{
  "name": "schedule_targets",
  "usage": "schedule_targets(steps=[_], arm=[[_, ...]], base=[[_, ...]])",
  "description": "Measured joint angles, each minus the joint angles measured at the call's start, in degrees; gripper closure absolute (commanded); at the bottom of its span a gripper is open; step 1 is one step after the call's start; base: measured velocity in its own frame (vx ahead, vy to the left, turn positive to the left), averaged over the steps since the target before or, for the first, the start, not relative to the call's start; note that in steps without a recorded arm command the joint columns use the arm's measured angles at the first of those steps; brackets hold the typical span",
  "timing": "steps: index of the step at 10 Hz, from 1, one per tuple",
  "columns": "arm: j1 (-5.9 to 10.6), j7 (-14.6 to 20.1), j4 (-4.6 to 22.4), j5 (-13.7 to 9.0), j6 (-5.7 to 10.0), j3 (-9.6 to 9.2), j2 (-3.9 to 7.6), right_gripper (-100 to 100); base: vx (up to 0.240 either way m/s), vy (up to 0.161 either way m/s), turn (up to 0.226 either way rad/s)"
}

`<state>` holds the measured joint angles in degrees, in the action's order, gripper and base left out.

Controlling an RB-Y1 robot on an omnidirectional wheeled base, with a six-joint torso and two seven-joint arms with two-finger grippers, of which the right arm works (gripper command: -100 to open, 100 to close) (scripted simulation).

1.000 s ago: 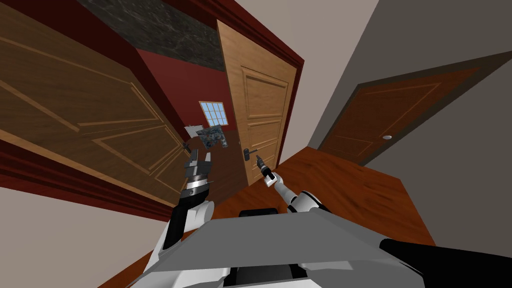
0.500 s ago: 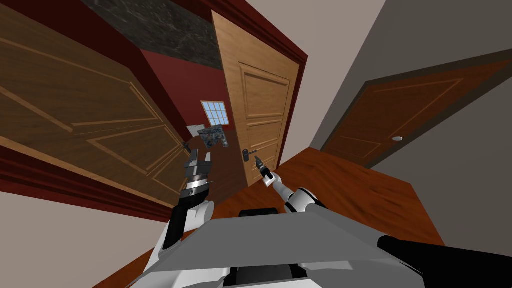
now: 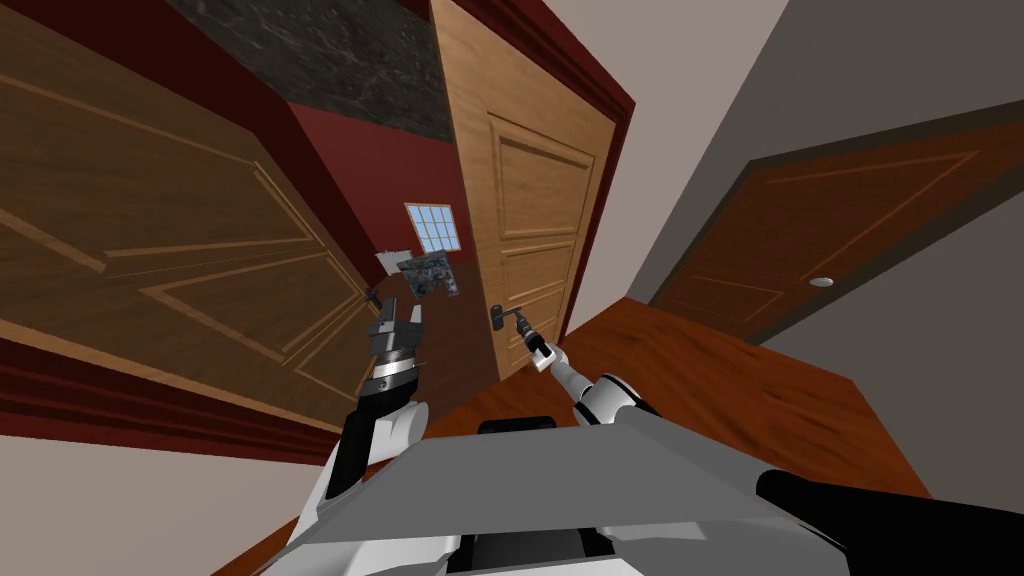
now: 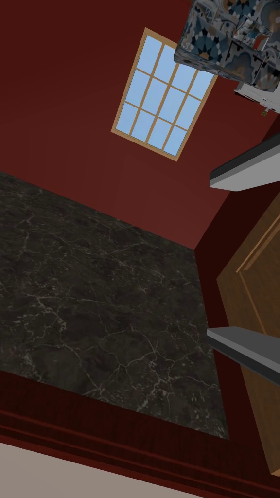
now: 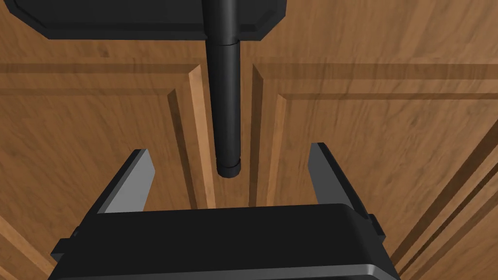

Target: Push the door open

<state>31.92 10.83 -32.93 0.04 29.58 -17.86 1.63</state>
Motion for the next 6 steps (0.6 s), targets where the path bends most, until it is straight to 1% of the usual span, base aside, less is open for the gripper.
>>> schedule_targets(steps=[1, 2, 3, 4, 5, 6], arm=[[-0.05, -0.08, -0.14, -0.03, -0.25, 0.12, -0.06, -100], [-0.02, -0.21, 0.11, -0.08, -0.14, 0.28, -0.45, -100], [0.20, -0.31, 0.65, -0.15, 0.13, 0.47, -1.18, -100], [0.25, -0.32, 0.71, -0.15, 0.20, 0.49, -1.28, 100], [0.24, -0.31, 0.67, -0.15, 0.16, 0.47, -1.22, 100], [0.60, -0.27, 0.40, -0.21, 0.28, 0.59, -1.17, 100]], base=[[0.205, 0.091, 0.023], [0.205, 0.075, 0.030], [0.092, 0.037, 0.005], [-0.011, -0.004, -0.006], [-0.022, -0.014, 0.010], [-0.012, -0.010, 0.019]])
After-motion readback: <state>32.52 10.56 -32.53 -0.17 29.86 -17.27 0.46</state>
